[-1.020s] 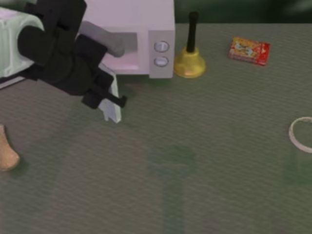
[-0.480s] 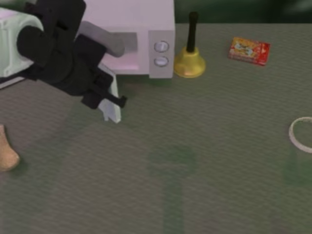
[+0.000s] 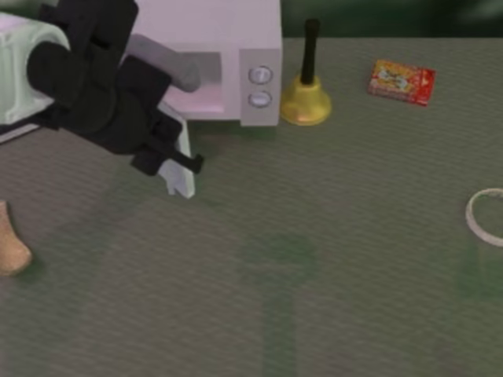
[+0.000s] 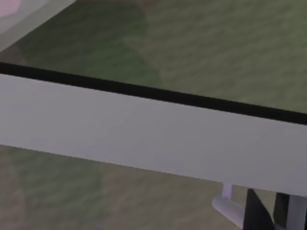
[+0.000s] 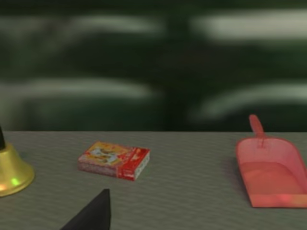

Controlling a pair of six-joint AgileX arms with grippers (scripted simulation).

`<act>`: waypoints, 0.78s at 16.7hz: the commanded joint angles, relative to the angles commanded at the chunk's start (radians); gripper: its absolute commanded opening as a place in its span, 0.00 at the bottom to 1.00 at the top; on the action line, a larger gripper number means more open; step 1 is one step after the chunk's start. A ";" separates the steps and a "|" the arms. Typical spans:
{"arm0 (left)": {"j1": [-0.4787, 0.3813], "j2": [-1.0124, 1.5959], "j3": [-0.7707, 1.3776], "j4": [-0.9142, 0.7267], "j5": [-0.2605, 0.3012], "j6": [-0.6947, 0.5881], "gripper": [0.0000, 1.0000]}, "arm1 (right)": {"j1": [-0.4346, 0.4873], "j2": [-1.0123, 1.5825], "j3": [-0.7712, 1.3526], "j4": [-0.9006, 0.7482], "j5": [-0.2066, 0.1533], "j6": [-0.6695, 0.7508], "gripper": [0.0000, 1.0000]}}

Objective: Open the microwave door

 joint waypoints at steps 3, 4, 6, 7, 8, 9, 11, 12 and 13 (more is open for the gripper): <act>0.011 -0.008 -0.002 -0.003 0.014 0.028 0.00 | 0.000 0.000 0.000 0.000 0.000 0.000 1.00; 0.019 -0.012 -0.006 -0.007 0.024 0.046 0.00 | 0.000 0.000 0.000 0.000 0.000 0.000 1.00; 0.039 -0.019 -0.020 -0.020 0.045 0.092 0.00 | 0.000 0.000 0.000 0.000 0.000 0.000 1.00; 0.049 -0.022 -0.028 -0.028 0.057 0.118 0.00 | 0.000 0.000 0.000 0.000 0.000 0.000 1.00; 0.059 -0.027 -0.034 -0.033 0.068 0.142 0.00 | 0.000 0.000 0.000 0.000 0.000 0.000 1.00; 0.068 -0.034 -0.038 -0.036 0.079 0.162 0.00 | 0.000 0.000 0.000 0.000 0.000 0.000 1.00; 0.078 -0.046 -0.038 -0.035 0.092 0.183 0.00 | 0.000 0.000 0.000 0.000 0.000 0.000 1.00; 0.078 -0.046 -0.038 -0.035 0.092 0.183 0.00 | 0.000 0.000 0.000 0.000 0.000 0.000 1.00; 0.078 -0.046 -0.038 -0.035 0.092 0.183 0.00 | 0.000 0.000 0.000 0.000 0.000 0.000 1.00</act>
